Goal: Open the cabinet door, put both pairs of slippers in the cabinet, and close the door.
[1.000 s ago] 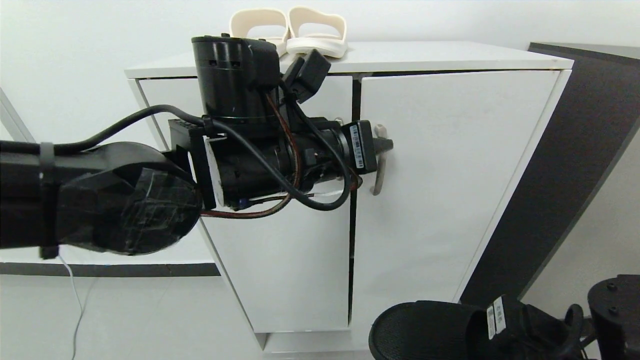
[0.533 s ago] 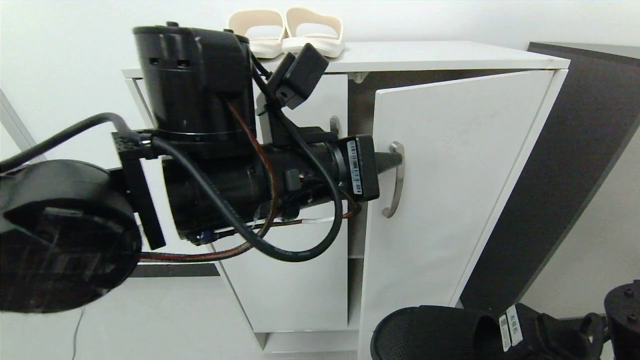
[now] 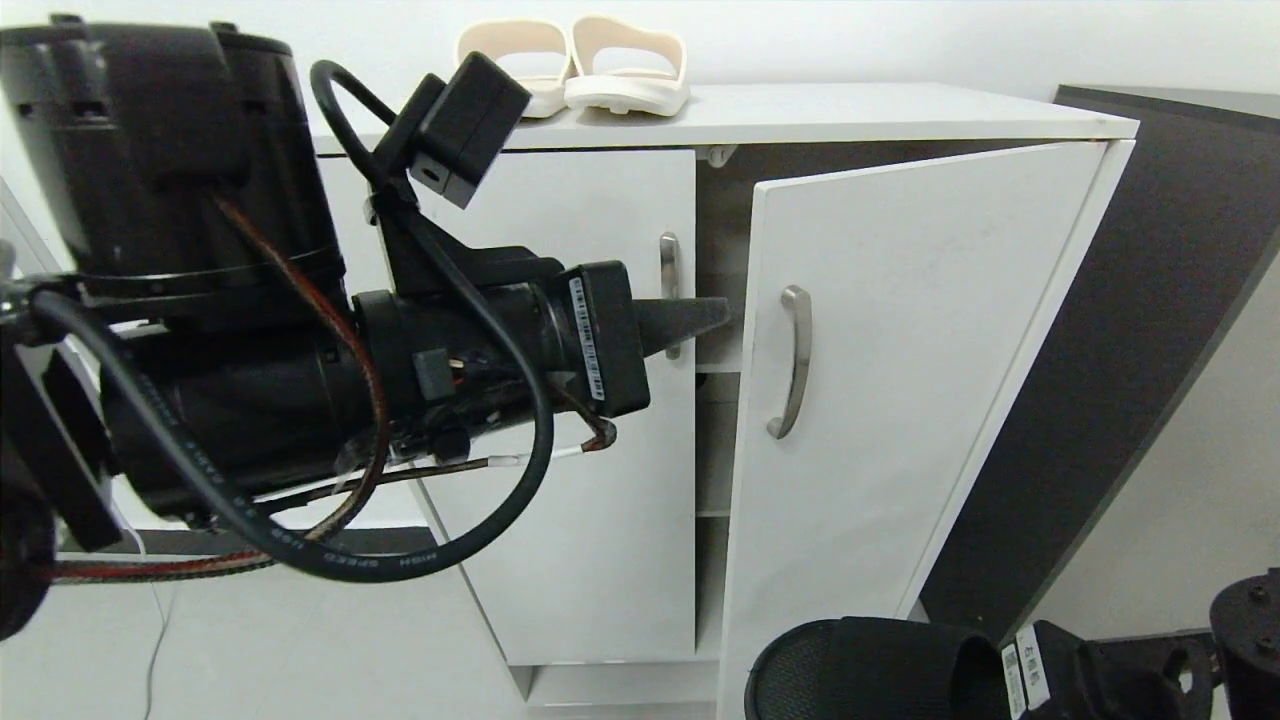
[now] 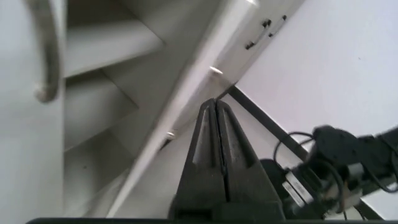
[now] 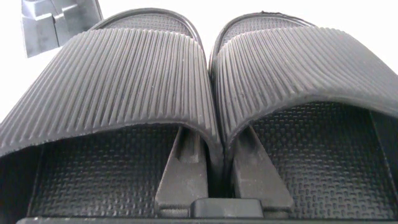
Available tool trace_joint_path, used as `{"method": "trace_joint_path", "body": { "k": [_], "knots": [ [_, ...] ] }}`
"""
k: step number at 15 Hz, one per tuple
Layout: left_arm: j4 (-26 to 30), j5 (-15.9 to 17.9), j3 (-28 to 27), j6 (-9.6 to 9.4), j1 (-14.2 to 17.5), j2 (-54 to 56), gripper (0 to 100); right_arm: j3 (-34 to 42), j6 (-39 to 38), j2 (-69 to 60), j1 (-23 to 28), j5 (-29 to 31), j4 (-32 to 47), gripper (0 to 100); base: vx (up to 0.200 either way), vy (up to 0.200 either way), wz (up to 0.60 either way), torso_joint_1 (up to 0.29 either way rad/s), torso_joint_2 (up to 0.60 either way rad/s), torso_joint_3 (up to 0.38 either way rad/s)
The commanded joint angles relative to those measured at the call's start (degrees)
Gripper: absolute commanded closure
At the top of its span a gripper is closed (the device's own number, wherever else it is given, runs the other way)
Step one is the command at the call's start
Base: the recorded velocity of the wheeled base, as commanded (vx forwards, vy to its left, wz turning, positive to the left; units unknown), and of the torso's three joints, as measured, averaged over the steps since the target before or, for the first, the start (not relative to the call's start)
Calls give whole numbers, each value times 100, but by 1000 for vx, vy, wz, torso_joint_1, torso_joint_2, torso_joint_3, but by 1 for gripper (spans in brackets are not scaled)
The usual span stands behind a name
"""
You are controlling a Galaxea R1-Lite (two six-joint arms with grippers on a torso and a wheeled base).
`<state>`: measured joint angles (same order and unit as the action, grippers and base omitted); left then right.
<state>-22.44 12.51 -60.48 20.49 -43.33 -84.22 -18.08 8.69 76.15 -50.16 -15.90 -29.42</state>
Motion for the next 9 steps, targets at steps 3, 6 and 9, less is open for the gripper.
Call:
{"method": "trace_joint_path", "body": {
  "k": [3,6,9],
  "knots": [
    [-15,32,-500,69,342,-595,100,50,124,13,-11,-1,-3,100,0,0,0,0,0,0],
    [-15,15,-983,403,395,-1105,100,76,124,-4,-99,-1,-3,100,0,0,0,0,0,0],
    [-129,-29,-1142,403,404,-1342,100,85,133,-4,-134,-1,-3,100,0,0,0,0,0,0]
  ]
}}
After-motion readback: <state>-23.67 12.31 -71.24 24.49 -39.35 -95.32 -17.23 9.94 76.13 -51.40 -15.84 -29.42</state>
